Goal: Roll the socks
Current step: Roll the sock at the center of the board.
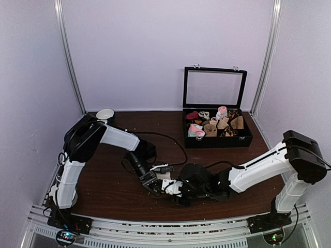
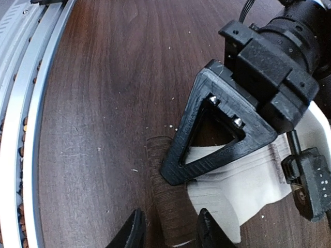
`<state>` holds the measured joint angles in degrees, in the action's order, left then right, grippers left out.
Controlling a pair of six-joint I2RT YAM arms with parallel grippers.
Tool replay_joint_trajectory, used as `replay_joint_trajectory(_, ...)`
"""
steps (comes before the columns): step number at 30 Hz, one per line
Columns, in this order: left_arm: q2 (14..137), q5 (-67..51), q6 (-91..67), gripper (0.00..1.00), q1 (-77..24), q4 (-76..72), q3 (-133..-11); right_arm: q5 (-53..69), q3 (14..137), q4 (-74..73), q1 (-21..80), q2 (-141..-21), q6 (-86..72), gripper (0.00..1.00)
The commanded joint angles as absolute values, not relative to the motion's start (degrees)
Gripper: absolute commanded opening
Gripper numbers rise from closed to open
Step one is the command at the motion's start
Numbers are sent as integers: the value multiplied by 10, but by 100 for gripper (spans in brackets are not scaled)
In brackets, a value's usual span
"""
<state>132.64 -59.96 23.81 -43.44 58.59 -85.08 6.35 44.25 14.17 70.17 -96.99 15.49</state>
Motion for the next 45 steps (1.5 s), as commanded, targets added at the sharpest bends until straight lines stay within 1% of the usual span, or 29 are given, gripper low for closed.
replay_joint_trajectory(1, 1343, -477, 227, 0, -425, 539, -840, 64, 479, 100, 701, -1008, 208, 33)
replay_joint_trajectory(8, 1337, -479, 236, 0, -425, 545, -841, 63, 483, 116, 685, -1039, 206, 33)
replay_joint_trajectory(11, 1325, -487, 250, 0, -425, 548, -836, 64, 480, 115, 681, -1048, 200, 31)
replay_joint_trajectory(12, 1318, -491, 255, 4, -425, 548, -833, 66, 478, 116, 679, -1051, 196, 30)
replay_joint_trajectory(14, 1303, -494, 261, 17, -425, 541, -826, 70, 475, 116, 676, -1056, 190, 25)
replay_joint_trajectory(17, 1278, -510, 274, 33, -422, 529, -812, 82, 479, 103, 669, -1065, 178, 10)
replay_joint_trajectory(20, 1243, -521, 286, 42, -413, 508, -792, 106, 492, 75, 657, -1072, 165, 2)
replay_joint_trajectory(22, 1210, -523, 291, 44, -403, 484, -771, 138, 496, 64, 647, -1075, 147, 0)
replay_joint_trajectory(29, 1068, -426, 327, 44, -387, 366, -681, 301, 525, 1, 600, -1077, 31, 0)
replay_joint_trajectory(32, 1020, -416, 333, 43, -388, 324, -651, 350, 533, -5, 580, -1088, -40, 0)
replay_joint_trajectory(35, 1008, -428, 348, 41, -395, 313, -636, 405, 541, 6, 550, -1115, -123, 0)
replay_joint_trajectory(37, 1012, -408, 368, 40, -408, 313, -629, 433, 561, -4, 534, -1146, -170, 0)
replay_joint_trajectory(40, 1023, -380, 382, 38, -430, 310, -623, 478, 595, -22, 520, -1190, -211, 0)
replay_joint_trajectory(45, 1031, -339, 382, 36, -455, 283, -614, 505, 601, -13, 509, -1207, -254, 0)
